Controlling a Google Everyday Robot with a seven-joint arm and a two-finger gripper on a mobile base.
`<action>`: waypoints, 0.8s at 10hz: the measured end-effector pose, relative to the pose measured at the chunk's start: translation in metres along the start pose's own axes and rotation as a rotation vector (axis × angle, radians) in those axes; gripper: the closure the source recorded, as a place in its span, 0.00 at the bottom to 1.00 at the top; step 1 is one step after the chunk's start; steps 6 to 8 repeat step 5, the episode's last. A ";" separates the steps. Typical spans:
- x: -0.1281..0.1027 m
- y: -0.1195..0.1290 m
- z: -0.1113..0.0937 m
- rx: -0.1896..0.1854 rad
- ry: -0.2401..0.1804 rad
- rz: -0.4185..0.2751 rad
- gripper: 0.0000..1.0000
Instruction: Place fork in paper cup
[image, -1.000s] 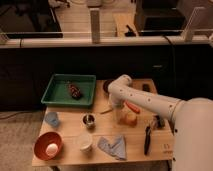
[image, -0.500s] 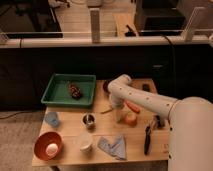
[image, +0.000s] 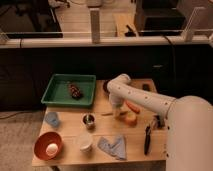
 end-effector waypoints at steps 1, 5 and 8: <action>0.001 0.000 0.000 -0.001 0.000 0.001 0.96; -0.001 -0.001 -0.003 0.003 0.000 -0.001 0.97; -0.001 -0.001 -0.003 0.003 0.000 -0.001 0.97</action>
